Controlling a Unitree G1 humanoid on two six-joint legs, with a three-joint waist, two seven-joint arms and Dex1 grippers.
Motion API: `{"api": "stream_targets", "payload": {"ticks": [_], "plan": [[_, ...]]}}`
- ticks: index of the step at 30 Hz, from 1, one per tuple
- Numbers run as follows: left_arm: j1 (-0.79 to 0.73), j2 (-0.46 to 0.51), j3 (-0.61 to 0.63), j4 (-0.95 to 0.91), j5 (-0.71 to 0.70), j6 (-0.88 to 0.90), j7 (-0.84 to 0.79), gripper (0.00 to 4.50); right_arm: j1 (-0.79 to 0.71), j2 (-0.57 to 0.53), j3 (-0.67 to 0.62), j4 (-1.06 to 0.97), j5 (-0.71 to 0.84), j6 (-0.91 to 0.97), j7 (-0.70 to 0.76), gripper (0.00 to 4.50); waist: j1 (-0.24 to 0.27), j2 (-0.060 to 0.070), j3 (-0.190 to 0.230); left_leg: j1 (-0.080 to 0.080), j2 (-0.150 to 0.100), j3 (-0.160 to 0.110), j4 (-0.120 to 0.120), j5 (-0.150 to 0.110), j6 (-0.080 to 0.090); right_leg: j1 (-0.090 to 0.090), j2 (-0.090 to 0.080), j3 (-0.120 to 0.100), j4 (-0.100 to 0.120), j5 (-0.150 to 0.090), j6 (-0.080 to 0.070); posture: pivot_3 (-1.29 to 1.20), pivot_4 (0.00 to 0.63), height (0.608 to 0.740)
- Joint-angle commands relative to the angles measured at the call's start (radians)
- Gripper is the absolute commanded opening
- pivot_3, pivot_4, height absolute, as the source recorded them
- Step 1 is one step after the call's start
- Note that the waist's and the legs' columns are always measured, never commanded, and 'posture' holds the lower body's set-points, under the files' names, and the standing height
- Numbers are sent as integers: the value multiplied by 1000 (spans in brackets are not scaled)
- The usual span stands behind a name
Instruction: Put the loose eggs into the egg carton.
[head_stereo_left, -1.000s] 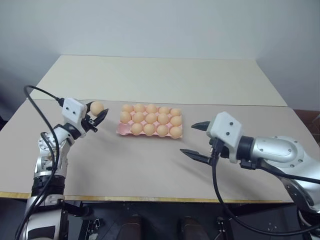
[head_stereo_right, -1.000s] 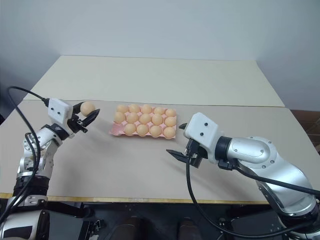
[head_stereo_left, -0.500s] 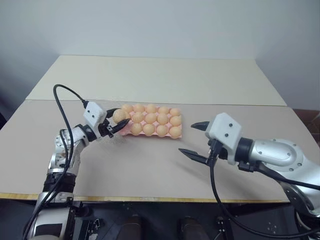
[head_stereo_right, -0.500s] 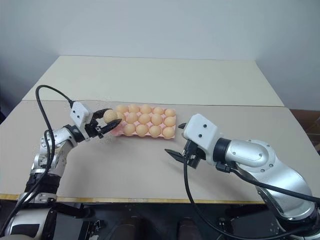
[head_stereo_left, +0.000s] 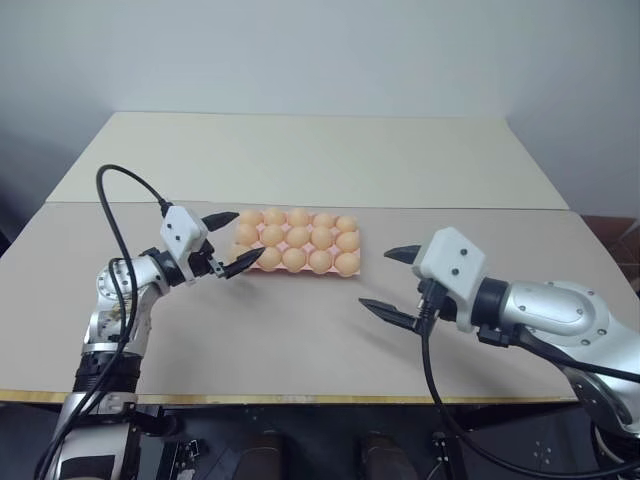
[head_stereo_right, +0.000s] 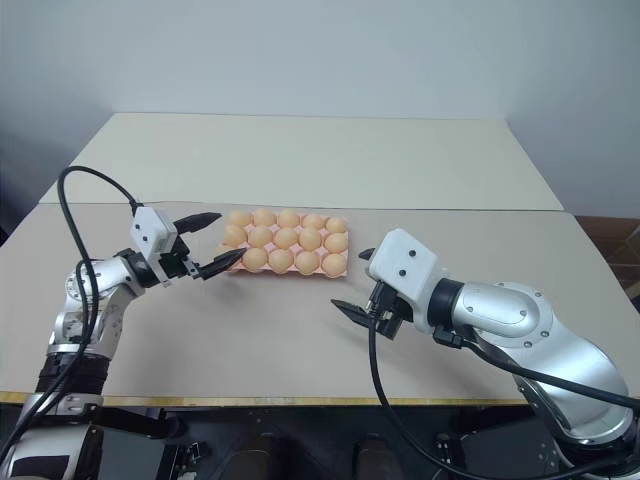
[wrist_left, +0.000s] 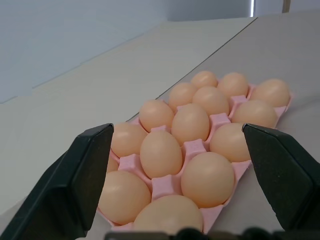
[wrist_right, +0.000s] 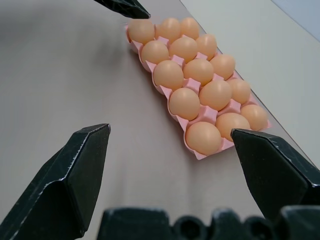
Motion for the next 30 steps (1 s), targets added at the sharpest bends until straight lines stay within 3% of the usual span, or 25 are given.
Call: {"api": "stream_targets", "payload": {"ticks": [1, 7, 11, 20, 30], "plan": [[102, 109, 103, -237, -119, 124, -47, 4483, -18, -30, -54, -2, 8, -19, 23, 4500, -7, 0, 0, 0, 1, 0, 0, 0, 0, -1, 0, 1, 0, 0, 0, 0, 150, 740], [344, 290, 268, -453, -230, 241, -164, 4483, -23, -115, -161, 61, 84, -54, 169, 4500, -4, 1, 1, 2, 2, 1, -2, 0, 0, 1, 0, 1, -2, 0, 0, 0, 150, 740], [457, 353, 394, -513, -264, 286, -209, 4483, -5, -208, -230, 135, 108, -114, 320, 4500, 4, 1, 1, 4, 2, 1, -1, 0, 0, 4, 0, 0, -3, 0, 0, 0, 150, 740], [625, 402, 628, -586, -298, 379, -280, 4483, 47, -365, -267, 291, 60, -307, 583, 4500, 0, 2, 1, 5, 4, 2, -2, -1, 1, 6, 1, -1, -6, 0, 0, 0, 150, 740], [668, 407, 767, -649, -331, 465, -271, 4483, 17, -380, -209, 409, -1, -423, 669, 4500, 0, 2, 1, 5, 4, 3, -2, -1, 1, 5, 1, 0, -6, 0, 0, 0, 150, 740]]}}
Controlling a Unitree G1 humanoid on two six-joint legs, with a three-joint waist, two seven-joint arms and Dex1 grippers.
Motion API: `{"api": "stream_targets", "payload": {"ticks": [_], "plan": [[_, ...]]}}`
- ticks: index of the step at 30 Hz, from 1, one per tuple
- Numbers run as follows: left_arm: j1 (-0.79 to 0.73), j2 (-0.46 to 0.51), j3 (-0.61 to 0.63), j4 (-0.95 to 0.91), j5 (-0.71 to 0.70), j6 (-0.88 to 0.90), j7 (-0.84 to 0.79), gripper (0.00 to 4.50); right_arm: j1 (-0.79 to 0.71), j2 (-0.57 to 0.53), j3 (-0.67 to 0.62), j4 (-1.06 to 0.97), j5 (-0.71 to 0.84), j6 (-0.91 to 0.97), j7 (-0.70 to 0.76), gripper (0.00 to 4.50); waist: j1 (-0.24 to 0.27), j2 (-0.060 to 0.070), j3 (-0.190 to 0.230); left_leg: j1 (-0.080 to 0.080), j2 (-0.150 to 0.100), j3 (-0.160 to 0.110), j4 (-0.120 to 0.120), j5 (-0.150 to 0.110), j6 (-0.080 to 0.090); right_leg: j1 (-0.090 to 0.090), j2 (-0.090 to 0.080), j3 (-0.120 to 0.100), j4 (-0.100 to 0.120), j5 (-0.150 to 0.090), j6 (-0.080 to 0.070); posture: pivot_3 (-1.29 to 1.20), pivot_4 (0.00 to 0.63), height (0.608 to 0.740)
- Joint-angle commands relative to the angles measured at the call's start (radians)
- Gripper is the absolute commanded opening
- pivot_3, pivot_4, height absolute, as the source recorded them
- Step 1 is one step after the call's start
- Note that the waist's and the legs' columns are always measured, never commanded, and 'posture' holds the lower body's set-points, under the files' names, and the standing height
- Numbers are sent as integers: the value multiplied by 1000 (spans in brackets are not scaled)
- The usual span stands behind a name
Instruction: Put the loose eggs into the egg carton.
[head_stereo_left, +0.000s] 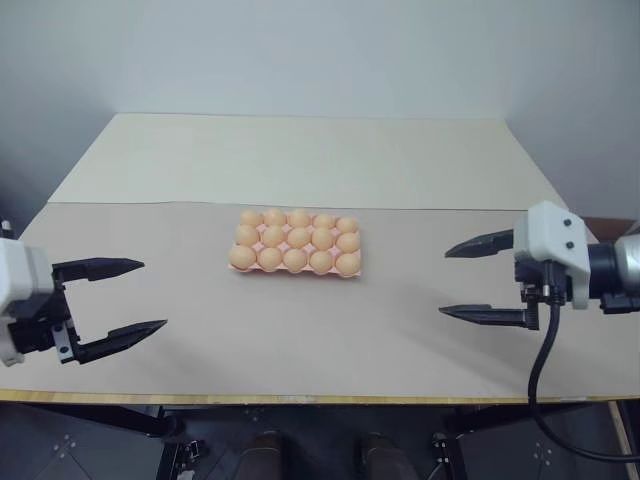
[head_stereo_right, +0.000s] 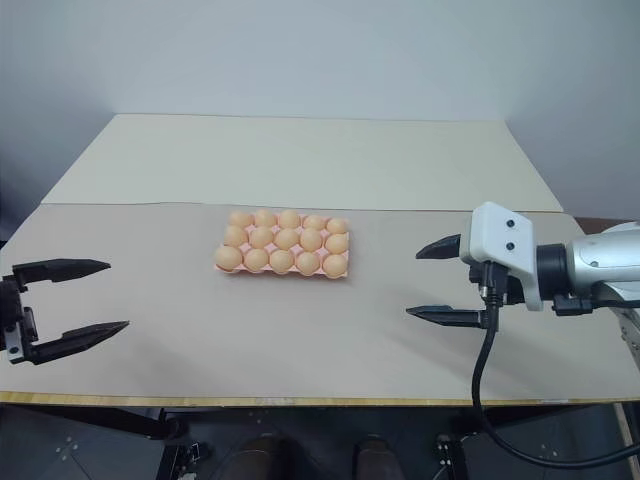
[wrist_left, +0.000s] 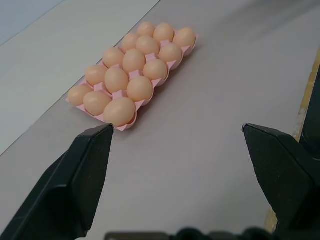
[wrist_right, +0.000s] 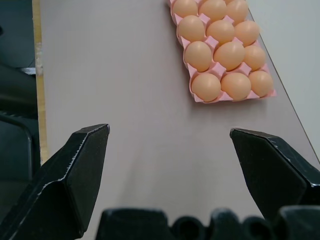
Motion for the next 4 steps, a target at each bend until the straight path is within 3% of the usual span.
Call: {"api": "stream_targets", "payload": {"ticks": [1, 4], "plan": [[10, 5, 67, -37, -13, 22, 7, 4483, -35, -15, 7, 25, -22, -52, 26, 4500, 0, 0, 0, 0, 0, 0, 0, 0, 0, 0, 0, 0, 0, 0, 0, 0, 150, 740], [37, 5, 107, -57, -36, 65, -6, 4483, -45, -13, 21, 50, -38, -72, 37, 4500, 0, 0, 0, 0, 0, 0, 0, 0, 0, 0, 0, 0, 0, 0, 0, 0, 150, 740]]}}
